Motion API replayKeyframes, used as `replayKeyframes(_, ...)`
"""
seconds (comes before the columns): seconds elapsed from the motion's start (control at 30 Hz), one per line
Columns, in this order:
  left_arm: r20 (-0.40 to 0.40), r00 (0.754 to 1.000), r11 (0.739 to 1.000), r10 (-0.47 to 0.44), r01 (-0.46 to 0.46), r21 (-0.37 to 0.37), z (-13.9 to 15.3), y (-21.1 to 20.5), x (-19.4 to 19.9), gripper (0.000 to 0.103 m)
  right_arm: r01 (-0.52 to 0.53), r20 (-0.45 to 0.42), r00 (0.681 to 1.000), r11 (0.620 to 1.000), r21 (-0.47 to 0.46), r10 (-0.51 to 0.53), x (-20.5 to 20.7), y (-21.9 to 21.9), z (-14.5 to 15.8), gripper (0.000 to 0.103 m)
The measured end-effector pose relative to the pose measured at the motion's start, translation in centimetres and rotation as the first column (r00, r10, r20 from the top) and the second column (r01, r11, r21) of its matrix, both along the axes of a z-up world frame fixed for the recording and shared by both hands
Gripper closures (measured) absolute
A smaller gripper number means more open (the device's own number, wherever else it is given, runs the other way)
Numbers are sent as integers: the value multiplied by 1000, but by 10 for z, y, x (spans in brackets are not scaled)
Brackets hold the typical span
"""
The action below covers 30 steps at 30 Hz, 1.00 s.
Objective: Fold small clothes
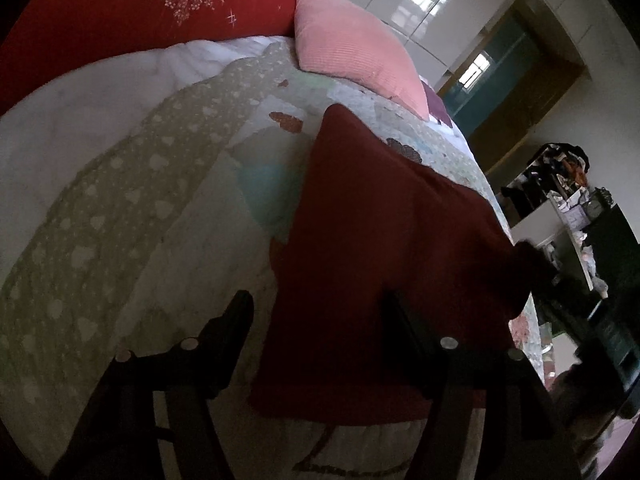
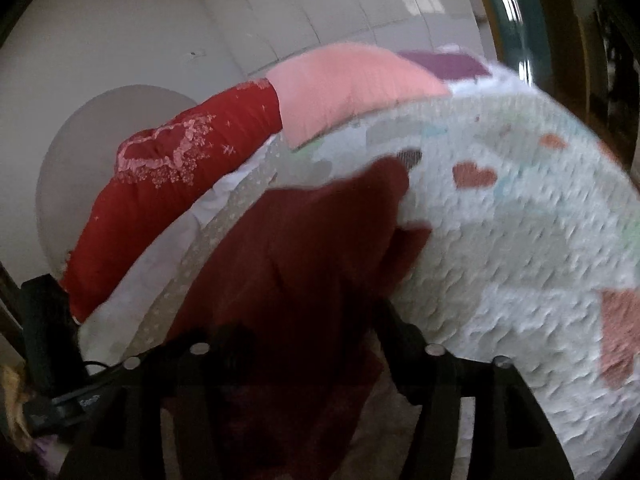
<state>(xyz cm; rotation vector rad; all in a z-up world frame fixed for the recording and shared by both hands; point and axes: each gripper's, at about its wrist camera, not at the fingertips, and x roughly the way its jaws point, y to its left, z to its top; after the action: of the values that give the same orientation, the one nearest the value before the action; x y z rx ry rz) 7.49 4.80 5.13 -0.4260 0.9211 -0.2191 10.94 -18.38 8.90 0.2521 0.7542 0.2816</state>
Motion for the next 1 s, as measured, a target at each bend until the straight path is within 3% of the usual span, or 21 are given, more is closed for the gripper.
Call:
replayKeyframes(0.17,12,1000,1000,6,-6,14,-3,-2,-4,35,-7,43,999,1000,-27,8,-5,7,19,38)
replayKeyframes(0.23,10,1000,1000,7,-7,7,-5,-1,-5,35,-50,29,998,998,-43,51,-2,17,22,53)
replayKeyframes(0.27,10,1000,1000,5,-6,7,-6,0,-5,35,-75,11,997,996,-55,76,2,24,20,56)
replayKeyframes(0.33,9,1000,1000,-2,2,-1,-9,0,-4,31,-123,-36,992,988,-93,120,16,38,10,59)
replayKeyframes(0.43,6,1000,999,-22,22,-33,-12,2,-5,31,-116,-114,989,975,-190,96,39,44,-16,60)
replayKeyframes(0.53,23,1000,999,-21,22,-34,-3,6,-14,31,-95,-108,991,976,-196,74,48,34,-30,60)
replayKeyframes(0.7,69,997,999,31,-29,-28,16,23,-34,31,-58,-45,998,980,-192,50,20,27,-6,63)
replayKeyframes(0.8,62,996,998,60,-59,-26,18,33,-41,31,-70,4,997,981,-181,72,-10,31,12,81)
replayKeyframes(0.9,39,996,997,82,-82,-14,14,39,-48,31,-90,6,996,981,-172,93,-28,35,7,85)
replayKeyframes(1.0,32,995,996,93,-93,-11,14,44,-60,31,-101,-59,994,971,-218,91,-27,38,-17,85)
